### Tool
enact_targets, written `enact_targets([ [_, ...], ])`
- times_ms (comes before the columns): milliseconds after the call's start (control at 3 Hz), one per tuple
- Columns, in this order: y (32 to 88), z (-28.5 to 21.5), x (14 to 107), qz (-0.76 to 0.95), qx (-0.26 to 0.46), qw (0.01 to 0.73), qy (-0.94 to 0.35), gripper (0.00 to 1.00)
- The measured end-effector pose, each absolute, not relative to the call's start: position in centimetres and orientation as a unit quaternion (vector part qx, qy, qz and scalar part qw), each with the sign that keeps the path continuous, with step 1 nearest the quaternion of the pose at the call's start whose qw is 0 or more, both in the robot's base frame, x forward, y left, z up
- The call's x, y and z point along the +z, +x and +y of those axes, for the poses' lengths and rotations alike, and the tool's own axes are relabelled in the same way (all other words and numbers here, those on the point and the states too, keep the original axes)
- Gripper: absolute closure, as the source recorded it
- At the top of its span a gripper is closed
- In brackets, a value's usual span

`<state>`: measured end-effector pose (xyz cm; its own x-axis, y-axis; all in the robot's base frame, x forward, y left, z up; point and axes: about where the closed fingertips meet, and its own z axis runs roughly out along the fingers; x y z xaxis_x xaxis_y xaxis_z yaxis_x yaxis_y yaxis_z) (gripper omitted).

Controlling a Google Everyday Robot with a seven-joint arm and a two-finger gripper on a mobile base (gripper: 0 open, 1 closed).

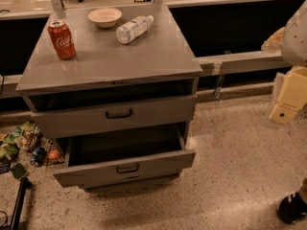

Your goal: Close middle drawer

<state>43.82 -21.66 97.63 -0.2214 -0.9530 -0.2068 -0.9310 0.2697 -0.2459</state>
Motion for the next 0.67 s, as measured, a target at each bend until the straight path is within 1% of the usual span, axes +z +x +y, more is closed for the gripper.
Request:
enact_targets([
  [333, 43.8, -21.6, 97.6, 0.781, -0.034, 0.160, -0.603, 0.01],
  [667, 44.4, -20.7, 95.8, 0.774, -0.011, 0.183, -0.606, 0.21],
])
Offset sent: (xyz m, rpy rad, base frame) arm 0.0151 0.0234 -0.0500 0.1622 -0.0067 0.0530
